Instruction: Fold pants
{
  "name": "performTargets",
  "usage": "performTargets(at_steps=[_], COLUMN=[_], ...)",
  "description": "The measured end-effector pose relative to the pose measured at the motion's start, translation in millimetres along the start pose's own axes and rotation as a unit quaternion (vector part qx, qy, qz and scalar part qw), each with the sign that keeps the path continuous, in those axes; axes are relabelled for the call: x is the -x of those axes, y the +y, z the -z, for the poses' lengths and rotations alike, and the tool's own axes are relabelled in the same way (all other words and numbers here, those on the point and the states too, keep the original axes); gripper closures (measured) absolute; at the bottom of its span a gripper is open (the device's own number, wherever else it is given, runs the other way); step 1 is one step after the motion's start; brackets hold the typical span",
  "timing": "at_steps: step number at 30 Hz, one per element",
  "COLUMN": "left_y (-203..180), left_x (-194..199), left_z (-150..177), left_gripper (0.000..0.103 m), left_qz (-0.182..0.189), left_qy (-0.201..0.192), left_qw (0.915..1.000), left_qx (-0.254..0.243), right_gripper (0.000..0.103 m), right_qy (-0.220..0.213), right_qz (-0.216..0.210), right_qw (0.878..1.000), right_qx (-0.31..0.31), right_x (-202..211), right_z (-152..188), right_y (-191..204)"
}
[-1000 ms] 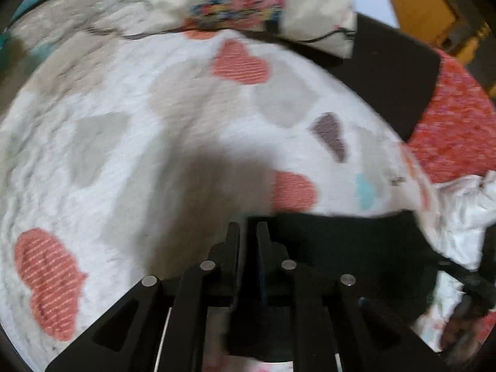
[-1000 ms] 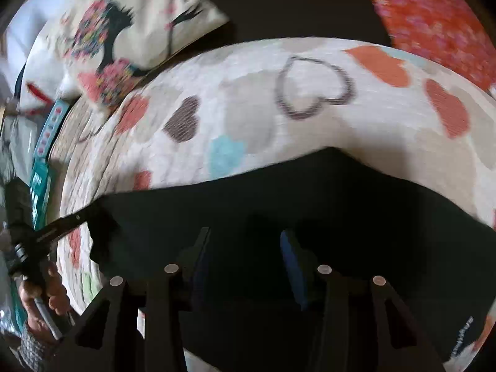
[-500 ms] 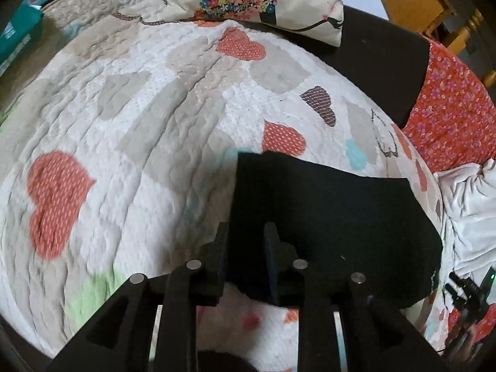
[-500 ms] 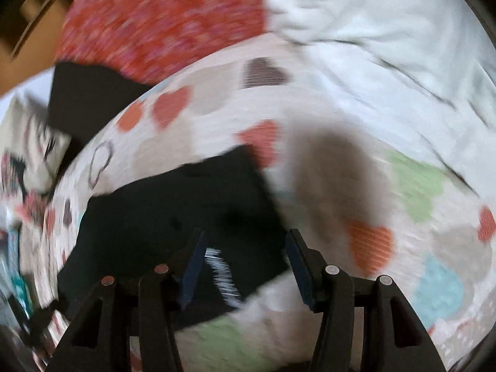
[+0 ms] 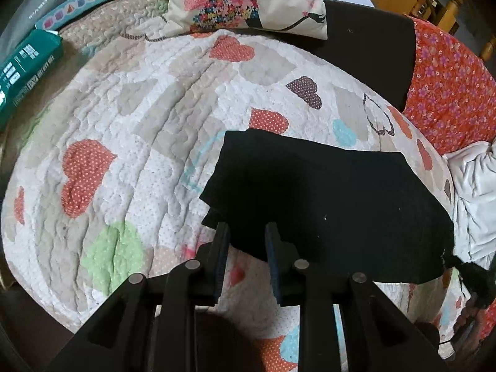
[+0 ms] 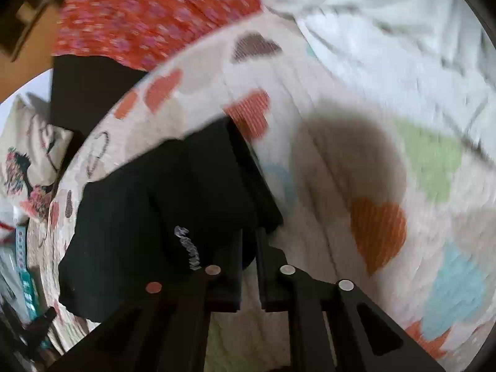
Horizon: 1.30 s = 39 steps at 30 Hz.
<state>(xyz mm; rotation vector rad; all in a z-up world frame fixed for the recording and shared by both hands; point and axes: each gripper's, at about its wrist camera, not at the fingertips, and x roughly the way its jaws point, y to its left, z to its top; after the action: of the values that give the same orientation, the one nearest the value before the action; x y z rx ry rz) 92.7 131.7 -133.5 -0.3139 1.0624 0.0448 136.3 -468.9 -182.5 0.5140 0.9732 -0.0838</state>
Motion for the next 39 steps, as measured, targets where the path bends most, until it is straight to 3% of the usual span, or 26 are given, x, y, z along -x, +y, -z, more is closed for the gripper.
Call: performTargets(at_steps=[7, 12, 13, 15, 17, 19, 21, 24, 25, 27, 28, 29, 31, 34, 39], left_y=[-9, 9, 15, 28, 39, 43, 45, 43, 41, 40, 40, 42, 44, 40, 37], left_x=[1, -3, -4, -7, -11, -16, -26, -42, -47, -56, -58, -63, -70, -69, -67], left_z=[0, 0, 0, -1, -1, -2, -1, 1, 1, 3, 4, 6, 11, 15, 25], left_gripper=[0.080, 0.079, 0.075, 0.069, 0.067, 0.065, 0.063, 0.062, 0.061, 0.054, 0.051, 0.050, 0.045, 0.035, 0.032], left_qz=[-0.009, -0.015, -0.014, -0.013, -0.010, -0.005, 0.006, 0.035, 0.042, 0.054, 0.059, 0.069, 0.081, 0.092, 0.096], left_qy=[-0.003, 0.003, 0.003, 0.003, 0.001, 0.000, 0.004, 0.019, 0.022, 0.026, 0.026, 0.027, 0.023, -0.002, -0.041], left_qw=[0.9999, 0.9994, 0.9990, 0.9979, 0.9966, 0.9962, 0.9954, 0.9923, 0.9914, 0.9882, 0.9863, 0.9828, 0.9777, 0.9780, 0.9796], left_qx=[0.004, 0.032, 0.041, 0.063, 0.082, 0.088, 0.096, 0.117, 0.122, 0.141, 0.152, 0.169, 0.192, 0.187, 0.172], right_gripper=[0.097, 0.097, 0.097, 0.100, 0.100, 0.100, 0.099, 0.097, 0.092, 0.069, 0.048, 0.038, 0.038, 0.038, 0.038], right_qy=[-0.002, 0.003, 0.003, -0.012, -0.007, -0.017, -0.026, -0.023, -0.021, -0.010, 0.000, 0.011, 0.045, 0.113, 0.198], right_qz=[0.007, 0.039, 0.050, 0.143, 0.187, 0.188, 0.182, 0.129, 0.113, 0.061, 0.029, 0.001, -0.050, -0.105, -0.114], right_qw=[1.000, 0.999, 0.999, 0.990, 0.982, 0.981, 0.983, 0.991, 0.992, 0.993, 0.992, 0.988, 0.975, 0.948, 0.903], right_qx=[-0.019, -0.022, -0.023, -0.016, -0.039, -0.049, -0.022, 0.032, 0.047, 0.097, 0.127, 0.153, 0.212, 0.278, 0.364], right_x=[-4, -16, -17, -16, -12, 4, 19, 31, 30, 25, 19, 13, -4, -36, -91], right_z=[-11, -5, -5, -7, -10, -11, -15, -27, -30, -33, -30, -26, -11, 18, 65], right_y=[-21, -24, -26, -34, -53, -60, -49, -3, 13, 64, 94, 121, 183, 279, 406])
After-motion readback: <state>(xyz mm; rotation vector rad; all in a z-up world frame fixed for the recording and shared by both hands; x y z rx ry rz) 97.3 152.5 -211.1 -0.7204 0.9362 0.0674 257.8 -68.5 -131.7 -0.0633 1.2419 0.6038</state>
